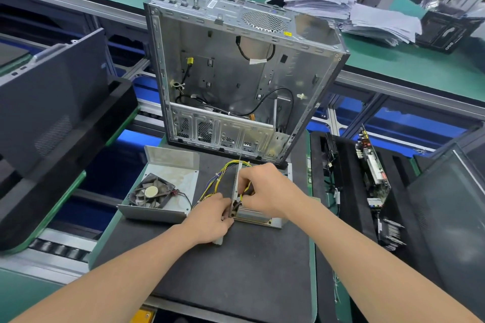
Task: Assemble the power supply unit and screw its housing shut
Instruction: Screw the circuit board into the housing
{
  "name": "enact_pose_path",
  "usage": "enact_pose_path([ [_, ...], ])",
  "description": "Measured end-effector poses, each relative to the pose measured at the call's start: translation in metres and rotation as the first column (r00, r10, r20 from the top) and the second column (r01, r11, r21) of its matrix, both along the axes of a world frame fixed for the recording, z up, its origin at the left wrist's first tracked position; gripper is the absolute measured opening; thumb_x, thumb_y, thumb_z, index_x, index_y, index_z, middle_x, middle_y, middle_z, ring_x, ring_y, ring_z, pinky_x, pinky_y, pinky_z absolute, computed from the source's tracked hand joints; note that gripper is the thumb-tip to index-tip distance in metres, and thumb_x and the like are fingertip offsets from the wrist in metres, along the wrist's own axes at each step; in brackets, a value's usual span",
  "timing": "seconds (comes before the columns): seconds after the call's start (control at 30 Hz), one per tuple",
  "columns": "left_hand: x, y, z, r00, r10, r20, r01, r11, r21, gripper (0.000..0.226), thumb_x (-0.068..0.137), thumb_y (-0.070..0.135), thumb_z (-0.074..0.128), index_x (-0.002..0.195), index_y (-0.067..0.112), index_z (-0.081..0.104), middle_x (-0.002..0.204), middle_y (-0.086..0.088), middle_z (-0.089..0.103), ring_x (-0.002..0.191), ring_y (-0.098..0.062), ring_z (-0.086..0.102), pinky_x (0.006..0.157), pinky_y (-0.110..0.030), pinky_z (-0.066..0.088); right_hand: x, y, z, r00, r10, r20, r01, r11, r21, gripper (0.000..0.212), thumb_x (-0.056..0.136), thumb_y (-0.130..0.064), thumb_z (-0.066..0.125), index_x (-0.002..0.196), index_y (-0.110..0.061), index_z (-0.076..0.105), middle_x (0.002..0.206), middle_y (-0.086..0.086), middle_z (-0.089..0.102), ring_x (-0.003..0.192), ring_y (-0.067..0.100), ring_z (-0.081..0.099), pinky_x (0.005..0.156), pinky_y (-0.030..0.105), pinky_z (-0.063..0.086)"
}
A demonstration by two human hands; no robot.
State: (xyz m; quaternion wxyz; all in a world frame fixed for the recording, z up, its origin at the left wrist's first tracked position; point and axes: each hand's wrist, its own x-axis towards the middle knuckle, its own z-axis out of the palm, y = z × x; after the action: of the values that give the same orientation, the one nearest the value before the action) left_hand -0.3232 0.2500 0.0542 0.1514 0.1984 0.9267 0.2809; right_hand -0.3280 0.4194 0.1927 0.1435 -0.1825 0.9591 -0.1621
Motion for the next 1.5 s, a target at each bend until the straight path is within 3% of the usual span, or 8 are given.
enact_pose_path([
  [0.13, 0.000, 0.000, 0.000, 1.000, 0.000, -0.001, 0.000, 1.000, 0.000, 0.023, 0.093, 0.034, 0.064, 0.083, 0.019, 0.050, 0.087, 0.007, 0.042, 0.083, -0.020, 0.050, 0.072, -0.035, 0.037, -0.004, 0.000, 0.003, 1.000, -0.010, 0.014, 0.010, 1.000, -0.005, 0.011, 0.081, -0.015, 0.070, 0.088, -0.023, 0.068, 0.084, -0.009, 0.066, 0.081, 0.011, 0.058, 0.070, 0.032, 0.056],
  [0.27, 0.000, 0.000, 0.000, 1.000, 0.014, 0.012, -0.014, 1.000, 0.002, 0.021, 0.093, 0.034, 0.064, 0.086, 0.016, 0.053, 0.088, 0.006, 0.042, 0.082, -0.019, 0.049, 0.076, -0.037, 0.043, -0.003, -0.004, 0.000, 0.999, 0.034, 0.021, -0.035, 0.999, 0.031, 0.011, 0.083, -0.016, 0.071, 0.088, -0.023, 0.065, 0.080, -0.010, 0.061, 0.078, 0.010, 0.054, 0.059, 0.024, 0.044],
  [0.4, -0.001, 0.001, 0.001, 1.000, 0.007, 0.018, -0.007, 1.000, -0.005, 0.020, 0.092, 0.034, 0.062, 0.088, 0.016, 0.054, 0.089, 0.005, 0.043, 0.082, -0.019, 0.048, 0.079, -0.038, 0.044, -0.003, -0.006, -0.002, 0.998, 0.049, 0.033, -0.051, 0.997, 0.049, 0.011, 0.084, -0.014, 0.070, 0.092, -0.020, 0.066, 0.091, -0.003, 0.067, 0.084, 0.015, 0.055, 0.066, 0.034, 0.053],
  [0.67, -0.001, 0.001, 0.002, 0.999, 0.000, 0.045, 0.002, 0.999, -0.036, 0.024, 0.093, 0.037, 0.061, 0.078, 0.025, 0.045, 0.090, 0.006, 0.043, 0.085, -0.020, 0.050, 0.081, -0.039, 0.046, -0.003, -0.013, -0.005, 0.992, 0.118, 0.041, -0.122, 0.984, 0.133, 0.021, 0.085, -0.011, 0.067, 0.089, -0.028, 0.056, 0.092, -0.004, 0.060, 0.090, 0.018, 0.050, 0.083, 0.044, 0.057],
  [0.83, -0.001, 0.001, 0.002, 0.999, 0.013, 0.053, -0.010, 0.999, -0.045, 0.031, 0.093, 0.038, 0.060, 0.073, 0.029, 0.038, 0.088, 0.008, 0.041, 0.083, -0.020, 0.048, 0.074, -0.036, 0.039, -0.004, -0.013, -0.003, 0.985, 0.158, 0.063, -0.166, 0.972, 0.165, 0.020, 0.086, -0.007, 0.065, 0.100, -0.021, 0.066, 0.105, 0.002, 0.066, 0.100, 0.022, 0.055, 0.081, 0.046, 0.057],
  [1.03, 0.000, 0.001, 0.004, 0.998, 0.009, 0.054, -0.008, 0.999, -0.033, 0.022, 0.093, 0.037, 0.060, 0.083, 0.022, 0.048, 0.088, 0.007, 0.041, 0.082, -0.020, 0.049, 0.072, -0.036, 0.039, -0.005, -0.011, 0.001, 0.989, 0.133, 0.064, -0.140, 0.981, 0.136, 0.020, 0.085, -0.008, 0.064, 0.100, -0.020, 0.067, 0.101, 0.000, 0.066, 0.092, 0.018, 0.054, 0.078, 0.044, 0.058],
  [1.2, 0.000, 0.002, 0.004, 0.998, 0.011, 0.064, -0.008, 0.999, -0.041, 0.029, 0.093, 0.036, 0.060, 0.075, 0.027, 0.041, 0.088, 0.007, 0.042, 0.083, -0.021, 0.050, 0.073, -0.036, 0.039, -0.004, -0.011, -0.001, 0.990, 0.133, 0.055, -0.140, 0.981, 0.137, 0.020, 0.085, -0.008, 0.063, 0.098, -0.022, 0.066, 0.094, -0.003, 0.063, 0.089, 0.015, 0.048, 0.070, 0.037, 0.054],
  [1.5, 0.001, 0.001, 0.006, 0.997, 0.018, 0.071, -0.015, 0.999, -0.039, 0.033, 0.094, 0.037, 0.060, 0.071, 0.034, 0.035, 0.095, 0.002, 0.050, 0.088, -0.023, 0.054, 0.077, -0.038, 0.044, 0.000, -0.012, -0.002, 0.976, 0.209, 0.056, -0.216, 0.961, 0.173, 0.022, 0.086, -0.003, 0.062, 0.102, -0.018, 0.064, 0.107, 0.003, 0.066, 0.106, 0.026, 0.058, 0.084, 0.048, 0.055],
])
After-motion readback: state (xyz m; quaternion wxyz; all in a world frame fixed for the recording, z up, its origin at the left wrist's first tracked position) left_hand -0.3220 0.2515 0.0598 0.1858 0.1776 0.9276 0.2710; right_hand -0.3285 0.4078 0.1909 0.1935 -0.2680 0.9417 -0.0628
